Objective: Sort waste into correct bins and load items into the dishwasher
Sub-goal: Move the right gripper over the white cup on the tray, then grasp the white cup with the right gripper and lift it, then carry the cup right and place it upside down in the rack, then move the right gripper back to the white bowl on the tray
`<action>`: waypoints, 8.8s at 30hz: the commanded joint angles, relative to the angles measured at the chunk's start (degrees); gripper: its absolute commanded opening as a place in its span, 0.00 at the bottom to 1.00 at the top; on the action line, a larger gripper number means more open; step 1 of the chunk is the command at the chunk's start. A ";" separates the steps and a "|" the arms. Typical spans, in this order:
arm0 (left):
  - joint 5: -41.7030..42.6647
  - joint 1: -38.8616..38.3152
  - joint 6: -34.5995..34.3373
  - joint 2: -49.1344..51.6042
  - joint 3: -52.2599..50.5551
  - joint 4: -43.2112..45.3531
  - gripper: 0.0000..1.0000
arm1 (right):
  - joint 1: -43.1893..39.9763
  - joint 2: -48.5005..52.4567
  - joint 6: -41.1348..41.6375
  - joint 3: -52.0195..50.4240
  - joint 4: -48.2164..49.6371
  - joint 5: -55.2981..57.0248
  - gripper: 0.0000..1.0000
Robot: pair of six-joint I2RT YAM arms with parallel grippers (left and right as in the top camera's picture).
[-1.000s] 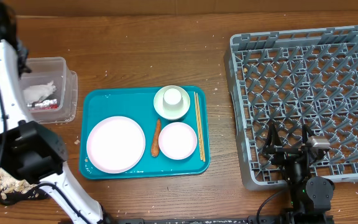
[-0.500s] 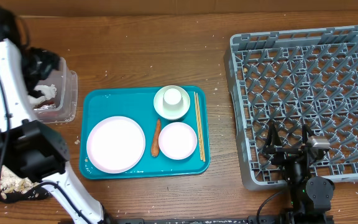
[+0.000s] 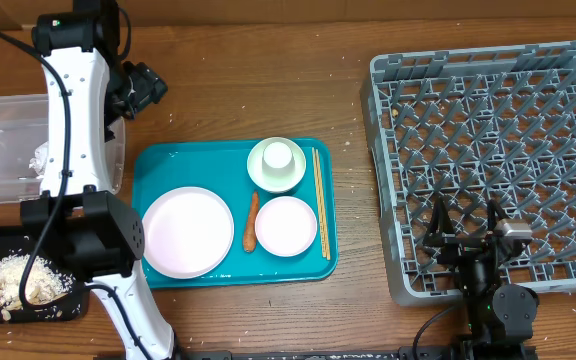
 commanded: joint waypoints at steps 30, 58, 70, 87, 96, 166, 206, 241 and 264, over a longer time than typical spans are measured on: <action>1.27 -0.63 0.98 -0.85 -0.26 2.54 1.00 | -0.33 17.18 9.77 28.35 20.33 -23.17 1.00; 0.52 10.99 1.68 -0.83 -0.26 0.76 1.00 | 19.34 99.27 -1.05 110.84 -58.60 -38.93 1.00; 0.59 11.17 1.68 -0.83 -0.26 0.94 1.00 | 36.35 103.82 3.08 110.81 -56.57 6.93 1.00; 0.66 11.17 1.66 -0.83 -0.26 1.14 1.00 | 39.93 112.06 7.52 110.75 -51.08 5.95 0.98; 0.66 11.17 1.66 -0.83 -0.26 1.14 1.00 | 39.93 119.69 10.19 110.75 -57.44 5.66 0.98; 0.66 11.17 1.66 -0.83 -0.26 1.14 1.00 | 8.92 124.08 12.26 144.45 -74.44 8.70 0.51; 0.66 11.17 1.66 -0.83 -0.26 1.14 1.00 | -5.46 124.89 5.49 146.35 -87.97 -31.91 0.94; 0.66 11.17 1.66 -0.83 -0.26 1.14 1.00 | 42.53 148.61 7.28 143.25 -79.28 -6.71 0.65; 0.66 11.17 1.66 -0.83 -0.26 1.14 1.00 | 43.47 148.91 8.57 140.65 -77.85 -2.86 0.22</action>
